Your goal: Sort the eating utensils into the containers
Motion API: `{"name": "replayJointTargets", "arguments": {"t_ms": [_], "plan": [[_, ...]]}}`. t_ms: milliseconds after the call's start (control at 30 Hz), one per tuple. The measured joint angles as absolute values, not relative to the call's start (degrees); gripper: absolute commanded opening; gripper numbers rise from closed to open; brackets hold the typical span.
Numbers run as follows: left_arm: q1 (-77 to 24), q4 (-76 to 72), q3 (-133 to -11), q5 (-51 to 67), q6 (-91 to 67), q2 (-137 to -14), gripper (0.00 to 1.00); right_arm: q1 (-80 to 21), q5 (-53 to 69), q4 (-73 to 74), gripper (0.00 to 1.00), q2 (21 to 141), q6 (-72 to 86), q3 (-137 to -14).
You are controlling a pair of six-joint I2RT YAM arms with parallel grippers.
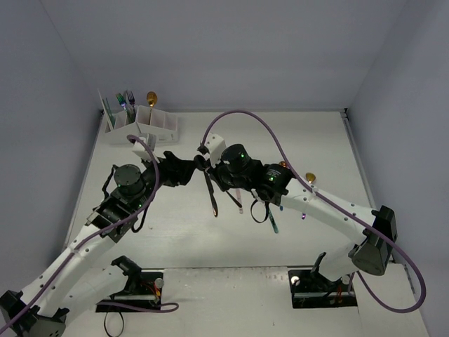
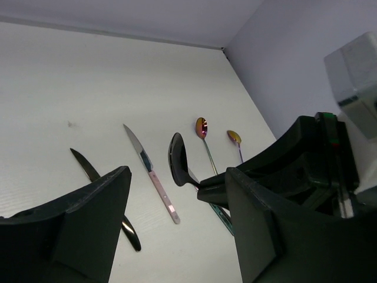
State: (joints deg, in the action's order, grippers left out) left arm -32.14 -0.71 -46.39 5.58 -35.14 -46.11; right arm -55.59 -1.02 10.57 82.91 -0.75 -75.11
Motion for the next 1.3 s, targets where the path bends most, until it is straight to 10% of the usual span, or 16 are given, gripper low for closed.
{"name": "replayJointTargets", "arguments": {"t_ms": [267, 700, 900, 1300], "plan": [[-32.1, -0.7, -46.9, 5.4, -34.9, -51.9, 0.58, -55.6, 0.5, 10.0, 0.0, 82.9, 0.6, -75.1], [-32.3, -3.4, -50.0, 6.9, -33.4, -57.6, 0.0, -55.6, 1.4, 8.5, 0.01, 82.9, 1.1, -75.1], [-32.4, -4.2, -50.0, 6.3, -31.2, -57.4, 0.0, -55.5, 1.3, 7.6, 0.55, 83.0, 0.8, -75.1], [-14.2, 2.9, -62.1, 4.0, -17.2, -64.4, 0.0, -54.8, -2.9, 6.1, 0.8, 78.0, 5.9, -69.8]]}}
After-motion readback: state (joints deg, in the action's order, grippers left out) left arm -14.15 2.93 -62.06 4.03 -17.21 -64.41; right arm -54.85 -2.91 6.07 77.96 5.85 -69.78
